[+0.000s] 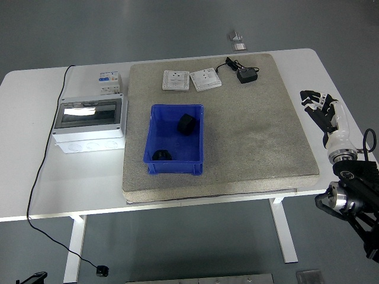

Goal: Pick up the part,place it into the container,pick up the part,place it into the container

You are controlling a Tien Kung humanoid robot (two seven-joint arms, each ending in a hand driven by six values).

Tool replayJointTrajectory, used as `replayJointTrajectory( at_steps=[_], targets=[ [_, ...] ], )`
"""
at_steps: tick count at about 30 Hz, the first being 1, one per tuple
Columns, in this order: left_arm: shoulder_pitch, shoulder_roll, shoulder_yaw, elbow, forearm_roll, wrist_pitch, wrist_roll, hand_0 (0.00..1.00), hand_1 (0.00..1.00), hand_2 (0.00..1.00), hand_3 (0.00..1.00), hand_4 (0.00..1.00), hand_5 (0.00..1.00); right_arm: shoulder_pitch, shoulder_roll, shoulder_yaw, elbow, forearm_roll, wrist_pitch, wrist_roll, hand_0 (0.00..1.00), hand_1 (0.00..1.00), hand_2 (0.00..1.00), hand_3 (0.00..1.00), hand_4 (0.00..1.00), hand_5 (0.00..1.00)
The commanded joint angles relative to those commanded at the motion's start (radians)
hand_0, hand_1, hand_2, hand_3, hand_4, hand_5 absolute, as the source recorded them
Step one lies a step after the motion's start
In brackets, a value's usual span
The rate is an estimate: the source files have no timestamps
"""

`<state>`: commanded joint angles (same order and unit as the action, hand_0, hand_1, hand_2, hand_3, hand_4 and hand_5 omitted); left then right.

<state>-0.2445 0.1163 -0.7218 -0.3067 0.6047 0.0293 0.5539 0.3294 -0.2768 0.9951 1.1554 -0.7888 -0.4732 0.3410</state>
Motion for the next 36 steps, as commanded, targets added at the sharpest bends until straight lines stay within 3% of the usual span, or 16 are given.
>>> replayJointTrajectory(
  at_steps=[1, 6, 7, 19, 20, 25, 26, 36],
  targets=[
    [0.001, 0.0, -0.004, 0.0, 0.002, -0.001, 0.008, 0.707, 0.707, 0.706, 0.685, 0.766, 0.689, 0.0, 0.0, 0.001, 0.0, 0.006, 0.004, 0.003, 0.884, 0.892, 0.873, 0.811, 0.857, 0.964],
    [0.002, -0.002, -0.023, -0.002, 0.015, -0.01, 0.051, 0.707, 0.707, 0.706, 0.685, 0.766, 0.689, -0.004, 0.002, 0.001, -0.001, 0.031, 0.029, 0.012, 0.884, 0.892, 0.873, 0.811, 0.857, 0.964],
    [0.002, -0.002, -0.024, -0.001, 0.015, -0.011, 0.054, 0.707, 0.707, 0.707, 0.717, 0.758, 0.676, -0.005, 0.001, 0.001, 0.0, 0.035, 0.033, 0.014, 0.894, 0.896, 0.852, 0.81, 0.89, 0.998],
    [0.003, -0.003, -0.03, -0.005, 0.009, -0.03, 0.079, 0.706, 0.707, 0.701, 0.731, 0.77, 0.728, -0.004, 0.007, -0.005, -0.007, 0.105, 0.055, 0.045, 0.898, 0.887, 0.834, 0.796, 0.897, 0.998],
    [0.005, -0.002, -0.034, -0.005, 0.013, -0.031, 0.082, 0.711, 0.707, 0.691, 0.674, 0.78, 0.772, -0.004, 0.008, -0.007, -0.008, 0.119, 0.058, 0.052, 0.912, 0.88, 0.829, 0.88, 0.914, 0.998],
    [0.009, -0.004, -0.054, -0.009, 0.033, -0.023, 0.088, 0.711, 0.707, 0.691, 0.674, 0.78, 0.772, -0.008, 0.009, -0.013, -0.002, 0.195, 0.079, 0.089, 0.912, 0.88, 0.829, 0.88, 0.914, 0.998],
    [0.008, -0.005, -0.055, -0.009, 0.033, -0.022, 0.087, 0.711, 0.71, 0.708, 0.81, 0.804, 0.835, -0.009, 0.008, -0.013, 0.001, 0.202, 0.083, 0.093, 0.957, 0.91, 0.898, 0.939, 0.958, 0.998],
    [0.007, -0.01, -0.063, -0.011, 0.038, -0.032, 0.091, 0.713, 0.715, 0.711, 0.8, 0.799, 0.824, -0.005, 0.006, -0.045, 0.019, 0.207, 0.097, 0.082, 0.987, 0.918, 0.919, 0.946, 0.969, 0.998]
  ],
)
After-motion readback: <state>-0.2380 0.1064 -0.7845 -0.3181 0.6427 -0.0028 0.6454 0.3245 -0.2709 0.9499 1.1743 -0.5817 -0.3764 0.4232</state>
